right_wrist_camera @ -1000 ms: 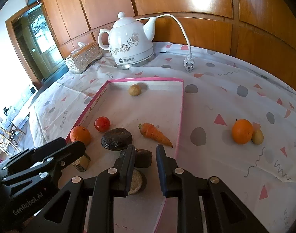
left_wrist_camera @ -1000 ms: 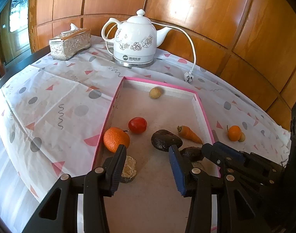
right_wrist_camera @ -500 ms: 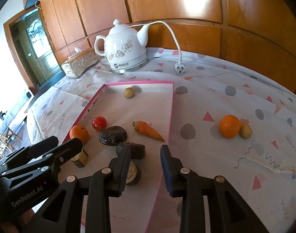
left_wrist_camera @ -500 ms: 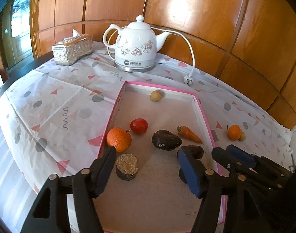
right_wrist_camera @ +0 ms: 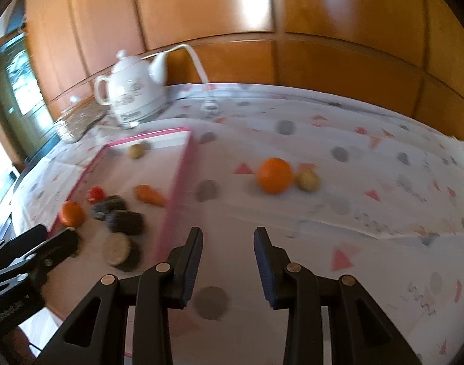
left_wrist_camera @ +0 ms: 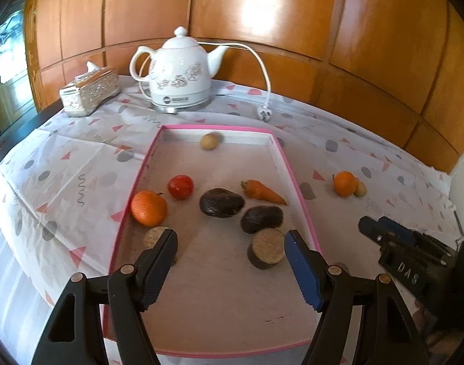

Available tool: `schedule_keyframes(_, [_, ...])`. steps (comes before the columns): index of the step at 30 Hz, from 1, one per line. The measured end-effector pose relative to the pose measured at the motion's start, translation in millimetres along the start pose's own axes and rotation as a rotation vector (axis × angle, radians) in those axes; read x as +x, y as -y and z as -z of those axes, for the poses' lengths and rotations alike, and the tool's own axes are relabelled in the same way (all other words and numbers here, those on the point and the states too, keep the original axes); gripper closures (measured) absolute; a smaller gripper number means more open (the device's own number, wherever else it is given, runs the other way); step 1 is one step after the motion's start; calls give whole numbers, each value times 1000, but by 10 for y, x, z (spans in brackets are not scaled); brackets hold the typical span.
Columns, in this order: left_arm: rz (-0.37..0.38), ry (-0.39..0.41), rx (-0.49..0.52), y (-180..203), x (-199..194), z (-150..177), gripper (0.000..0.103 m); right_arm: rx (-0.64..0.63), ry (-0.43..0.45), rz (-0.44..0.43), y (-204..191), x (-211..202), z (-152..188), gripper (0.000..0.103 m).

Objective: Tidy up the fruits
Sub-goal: 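Move both open grippers back toward the orange and the yellow potato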

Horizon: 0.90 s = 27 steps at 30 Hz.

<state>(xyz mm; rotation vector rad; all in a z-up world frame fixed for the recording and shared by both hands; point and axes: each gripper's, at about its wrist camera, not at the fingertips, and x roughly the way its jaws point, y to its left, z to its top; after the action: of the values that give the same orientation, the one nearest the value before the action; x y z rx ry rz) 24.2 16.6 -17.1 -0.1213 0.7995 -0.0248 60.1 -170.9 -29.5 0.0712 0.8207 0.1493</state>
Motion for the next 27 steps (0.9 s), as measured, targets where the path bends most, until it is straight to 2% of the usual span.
schedule_keyframes(5, [11, -20, 41, 120, 36, 36, 30, 74, -9, 53, 348, -4, 79, 68])
schedule_keyframes(14, [27, -26, 86, 254, 86, 17, 30, 144, -28, 108, 696, 35, 172, 68])
schedule_keyframes(27, [84, -21, 125, 498, 185, -150, 30, 110, -30, 87, 821, 280, -60, 68])
